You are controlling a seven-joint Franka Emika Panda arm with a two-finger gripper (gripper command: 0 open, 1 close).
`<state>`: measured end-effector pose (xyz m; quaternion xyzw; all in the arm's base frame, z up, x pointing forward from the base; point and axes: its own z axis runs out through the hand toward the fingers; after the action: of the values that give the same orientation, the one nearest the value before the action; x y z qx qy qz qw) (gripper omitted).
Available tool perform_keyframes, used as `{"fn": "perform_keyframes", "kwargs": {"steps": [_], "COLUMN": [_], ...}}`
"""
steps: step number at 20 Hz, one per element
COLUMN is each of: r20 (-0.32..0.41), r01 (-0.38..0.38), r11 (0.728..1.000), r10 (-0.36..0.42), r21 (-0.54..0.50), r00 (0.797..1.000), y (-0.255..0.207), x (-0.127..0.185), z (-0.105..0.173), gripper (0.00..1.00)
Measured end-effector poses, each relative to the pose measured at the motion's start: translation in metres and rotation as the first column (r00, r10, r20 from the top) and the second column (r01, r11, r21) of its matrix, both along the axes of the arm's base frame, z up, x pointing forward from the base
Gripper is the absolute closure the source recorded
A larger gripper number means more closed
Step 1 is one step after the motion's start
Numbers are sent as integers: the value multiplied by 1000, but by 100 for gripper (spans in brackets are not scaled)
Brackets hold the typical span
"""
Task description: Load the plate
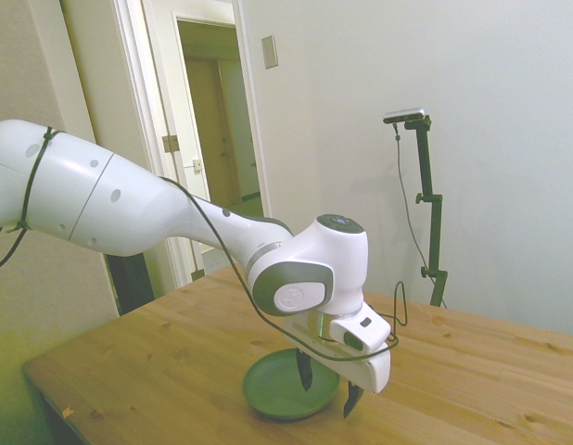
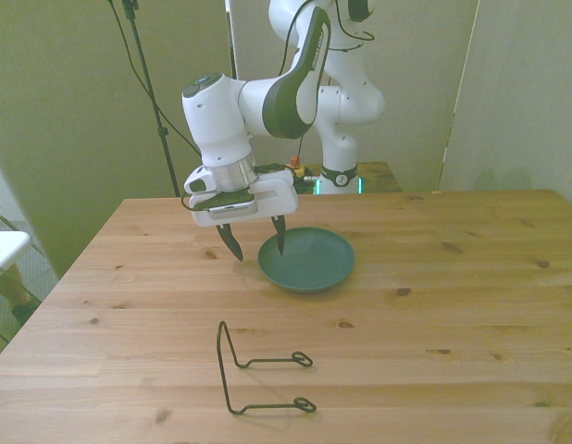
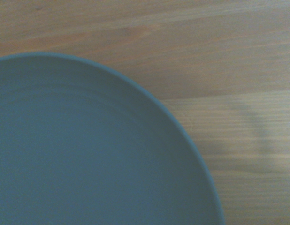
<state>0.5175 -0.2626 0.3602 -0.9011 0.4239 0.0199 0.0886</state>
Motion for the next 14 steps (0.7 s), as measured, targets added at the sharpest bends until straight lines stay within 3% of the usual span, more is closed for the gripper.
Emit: {"fn": "perform_keyframes", "kwargs": {"steps": [14], "r20": [-12], "r01": [-28], "r11": [1000], "r10": [28], "r21": [3], "r00": [1000], "y": [4], "x": [9], "z": [-10], "gripper": [100]}}
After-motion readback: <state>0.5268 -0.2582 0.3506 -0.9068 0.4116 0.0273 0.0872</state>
